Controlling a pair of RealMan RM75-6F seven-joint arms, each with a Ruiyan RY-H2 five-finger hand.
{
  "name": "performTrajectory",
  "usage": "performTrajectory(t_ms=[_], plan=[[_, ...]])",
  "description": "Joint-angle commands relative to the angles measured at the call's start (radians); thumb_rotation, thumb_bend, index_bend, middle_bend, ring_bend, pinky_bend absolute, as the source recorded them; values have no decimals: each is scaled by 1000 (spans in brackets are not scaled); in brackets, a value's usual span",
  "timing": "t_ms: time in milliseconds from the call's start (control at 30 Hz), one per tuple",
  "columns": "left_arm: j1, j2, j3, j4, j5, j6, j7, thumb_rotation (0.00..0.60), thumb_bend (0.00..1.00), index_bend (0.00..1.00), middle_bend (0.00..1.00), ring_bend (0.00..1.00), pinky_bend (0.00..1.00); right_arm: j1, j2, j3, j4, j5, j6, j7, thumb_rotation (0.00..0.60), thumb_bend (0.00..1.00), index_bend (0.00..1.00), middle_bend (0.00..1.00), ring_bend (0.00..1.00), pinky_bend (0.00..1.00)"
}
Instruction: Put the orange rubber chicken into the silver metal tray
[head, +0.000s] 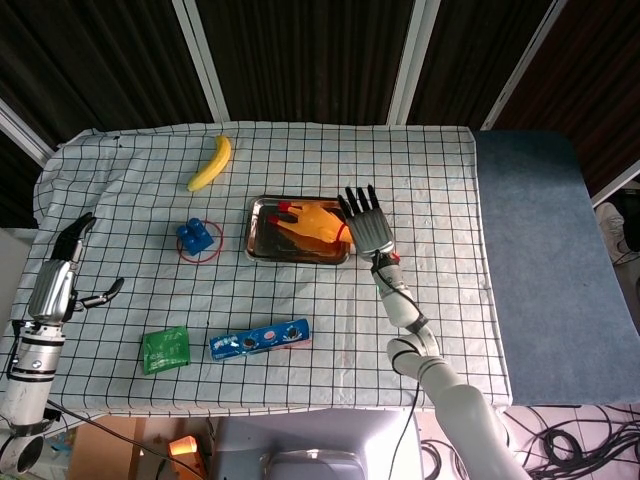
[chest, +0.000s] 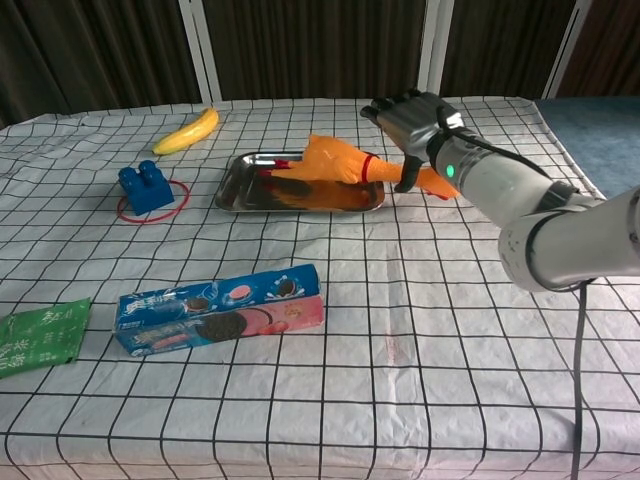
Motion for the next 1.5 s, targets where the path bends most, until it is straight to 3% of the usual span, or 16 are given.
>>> performTrajectory(t_ms=[33, 233, 533, 633, 733, 833, 967, 1067, 1167, 1267, 1367, 1500], plan=[[2, 6, -1, -11, -2, -2, 6, 600, 263, 0, 0, 0, 42, -8, 22, 1, -28, 2, -12, -30, 600, 10, 0, 0, 0, 0], [6, 16, -1, -40, -3, -5, 33, 600, 265, 0, 0, 0, 42, -39, 78, -10, -117, -3, -27, -75, 600, 0, 0, 0, 0, 0], [14, 29, 0, -79, 4, 5, 63, 600, 281, 0, 0, 0, 38, -74, 162, 12, -306, 12, 37, -101, 600, 0, 0, 0, 0, 0], [28, 45, 7, -102, 20, 34, 91, 600, 312, 0, 0, 0, 37, -115, 238, 2, -456, -9, 104, -91, 600, 0, 0, 0, 0, 0], [51, 77, 26, -143, 37, 56, 150, 600, 334, 0, 0, 0, 24, -186, 358, -28, -674, -36, 182, -127, 600, 11, 0, 0, 0, 0], [90, 152, 60, -230, 39, 60, 257, 600, 342, 0, 0, 0, 7, -293, 522, -71, -967, -58, 282, -187, 600, 23, 0, 0, 0, 0], [173, 263, 120, -392, 5, 68, 458, 600, 346, 0, 0, 0, 6, -478, 763, -175, -1332, -54, 433, -321, 600, 24, 0, 0, 0, 0], [240, 268, 147, -457, -25, 124, 601, 600, 355, 0, 0, 0, 5, -621, 892, -261, -1494, -68, 580, -379, 600, 24, 0, 0, 0, 0], [292, 211, 161, -438, -4, 204, 672, 600, 357, 0, 0, 0, 5, -771, 950, -349, -1521, -124, 743, -335, 600, 47, 0, 0, 0, 0], [314, 184, 184, -419, 44, 236, 732, 600, 357, 0, 0, 0, 4, -892, 943, -405, -1444, -195, 871, -184, 600, 76, 0, 0, 0, 0], [323, 167, 199, -403, 104, 262, 746, 600, 357, 0, 0, 0, 1, -965, 907, -411, -1342, -208, 926, -28, 600, 111, 0, 0, 0, 0], [329, 166, 210, -399, 125, 254, 744, 600, 357, 0, 0, 0, 0, -976, 934, -411, -1321, -243, 914, 13, 600, 138, 0, 0, 0, 0]])
